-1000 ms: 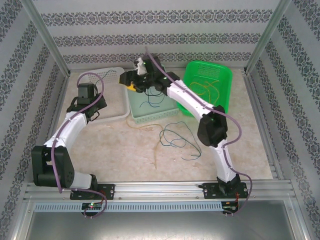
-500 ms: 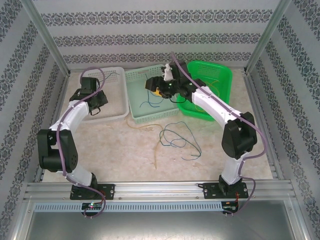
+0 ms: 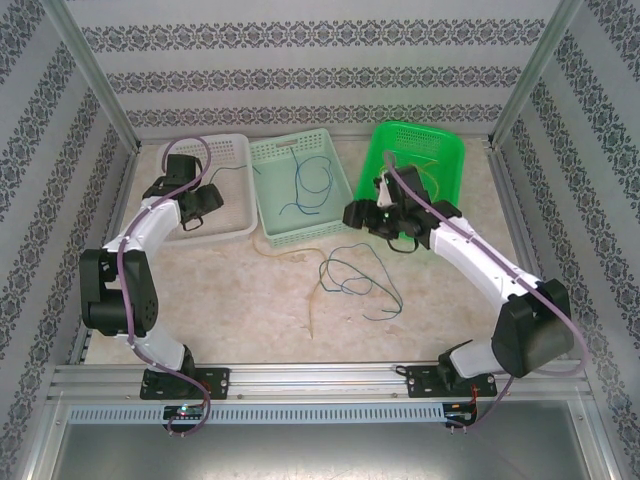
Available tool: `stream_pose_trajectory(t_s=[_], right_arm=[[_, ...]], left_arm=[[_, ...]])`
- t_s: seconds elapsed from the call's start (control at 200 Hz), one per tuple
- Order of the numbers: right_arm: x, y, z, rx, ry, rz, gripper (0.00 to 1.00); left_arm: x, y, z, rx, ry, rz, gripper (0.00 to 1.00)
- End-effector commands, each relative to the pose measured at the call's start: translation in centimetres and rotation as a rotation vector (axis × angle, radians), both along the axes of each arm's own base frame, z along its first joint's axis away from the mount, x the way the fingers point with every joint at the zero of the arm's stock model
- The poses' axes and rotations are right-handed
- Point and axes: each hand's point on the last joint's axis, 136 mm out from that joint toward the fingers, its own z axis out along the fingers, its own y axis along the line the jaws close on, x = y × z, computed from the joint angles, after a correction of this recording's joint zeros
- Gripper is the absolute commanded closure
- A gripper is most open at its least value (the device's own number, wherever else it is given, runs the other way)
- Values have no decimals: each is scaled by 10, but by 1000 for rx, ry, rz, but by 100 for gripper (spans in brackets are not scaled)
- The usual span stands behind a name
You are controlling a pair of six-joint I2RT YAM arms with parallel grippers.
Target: Untangle the cables
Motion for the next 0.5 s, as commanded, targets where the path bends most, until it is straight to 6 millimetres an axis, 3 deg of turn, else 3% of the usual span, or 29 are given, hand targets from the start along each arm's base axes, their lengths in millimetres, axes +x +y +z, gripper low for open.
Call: stream_pose_trajectory(t_s=[0.0,0.035,0.085,0.275,0.495], right_arm=[[-23,-37,-25,-160,39,-51,33],[-30,-44,-30,-184,57,-60,33],[-39,-52,-38,-202,81,-73,32],[-58,-60,-48,-189,80,-96,34],[-70,-43,-50,-232,61,-16,39]], left_arm=[[-1,8,11,5,1,25,17],[-1,9,16,11,-8,31,5],[-2,11,24,21,-19,36,0],[-3,13,55,26,-77,50,0],[-15,21,83,57,-131,90,0]])
